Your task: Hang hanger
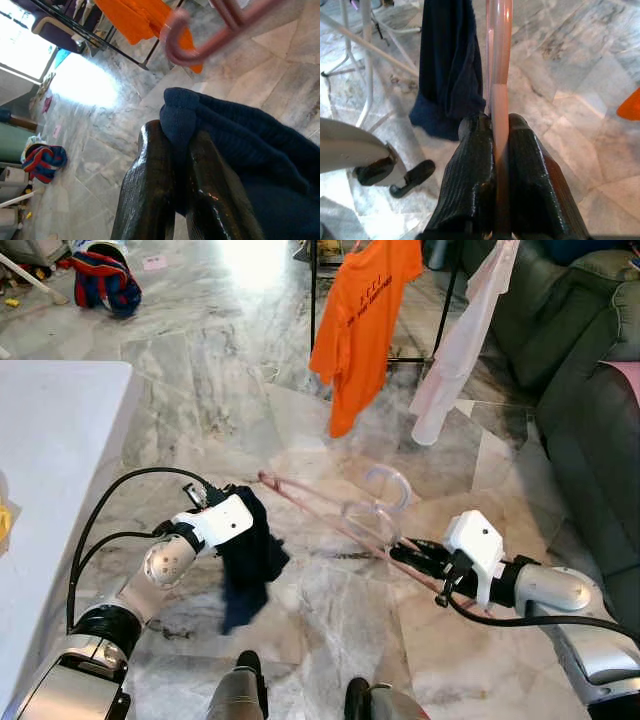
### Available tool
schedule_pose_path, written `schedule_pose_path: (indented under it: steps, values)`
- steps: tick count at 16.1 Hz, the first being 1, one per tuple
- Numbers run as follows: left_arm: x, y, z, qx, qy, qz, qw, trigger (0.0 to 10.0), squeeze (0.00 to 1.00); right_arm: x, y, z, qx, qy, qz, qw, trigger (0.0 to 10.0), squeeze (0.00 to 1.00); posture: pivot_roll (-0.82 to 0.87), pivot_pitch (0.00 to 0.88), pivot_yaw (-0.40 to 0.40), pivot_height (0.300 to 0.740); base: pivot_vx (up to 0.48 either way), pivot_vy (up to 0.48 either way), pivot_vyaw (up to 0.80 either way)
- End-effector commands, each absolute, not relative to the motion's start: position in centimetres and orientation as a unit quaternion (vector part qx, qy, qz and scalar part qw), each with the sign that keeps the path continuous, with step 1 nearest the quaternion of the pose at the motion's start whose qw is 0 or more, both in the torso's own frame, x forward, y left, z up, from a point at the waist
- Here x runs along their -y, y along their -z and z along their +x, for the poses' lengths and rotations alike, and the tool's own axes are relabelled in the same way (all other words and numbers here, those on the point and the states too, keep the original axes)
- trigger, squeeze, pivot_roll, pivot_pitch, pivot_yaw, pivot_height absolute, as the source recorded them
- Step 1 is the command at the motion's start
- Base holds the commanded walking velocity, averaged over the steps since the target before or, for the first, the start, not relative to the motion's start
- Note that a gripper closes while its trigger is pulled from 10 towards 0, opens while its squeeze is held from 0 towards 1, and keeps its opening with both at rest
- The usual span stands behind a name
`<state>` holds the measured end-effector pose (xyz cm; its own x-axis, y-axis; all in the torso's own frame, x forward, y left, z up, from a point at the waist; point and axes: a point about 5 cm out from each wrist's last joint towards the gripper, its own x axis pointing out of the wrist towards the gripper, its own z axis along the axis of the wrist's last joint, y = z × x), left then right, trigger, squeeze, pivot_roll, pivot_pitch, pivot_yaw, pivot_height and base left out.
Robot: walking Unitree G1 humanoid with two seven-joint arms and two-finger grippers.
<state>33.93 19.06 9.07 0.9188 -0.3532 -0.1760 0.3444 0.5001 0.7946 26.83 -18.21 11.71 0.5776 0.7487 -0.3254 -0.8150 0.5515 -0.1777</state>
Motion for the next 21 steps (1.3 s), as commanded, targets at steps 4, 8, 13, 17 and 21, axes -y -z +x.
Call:
schedule_pose_path:
  steps: [4,8,13,17,21]
  values:
    - [-19.2,-9.4,34.1,0.014,0.194,0.461,0.866,10.0,0.00,18.5,-10.5,25.9,-0.139,-0.460,-0.159,0.862,10.0,0.00,0.03,0.258,-0.009,0.740,0.000,0.000,0.00]
    - [-19.5,-9.4,34.1,0.010,0.190,0.464,0.865,10.0,0.00,18.9,-10.5,25.7,-0.148,-0.462,-0.163,0.859,10.0,0.00,0.03,0.256,-0.008,0.740,0.000,0.000,0.00]
    - [-19.1,-9.8,34.2,0.023,0.195,0.459,0.867,10.0,0.00,18.7,-10.0,25.6,-0.158,-0.467,-0.159,0.855,10.0,0.00,0.04,0.258,-0.003,0.740,0.000,0.000,0.00]
    - [-18.6,-10.1,34.1,0.041,0.200,0.453,0.868,10.0,0.00,18.5,-9.3,25.6,-0.165,-0.466,-0.153,0.856,10.0,0.00,0.04,0.263,-0.002,0.740,0.000,0.000,0.00]
    - [-18.4,-10.4,34.0,0.048,0.209,0.446,0.869,10.0,0.00,18.3,-8.9,26.2,-0.164,-0.456,-0.156,0.860,10.0,0.00,0.05,0.267,-0.001,0.740,0.000,0.000,0.00]
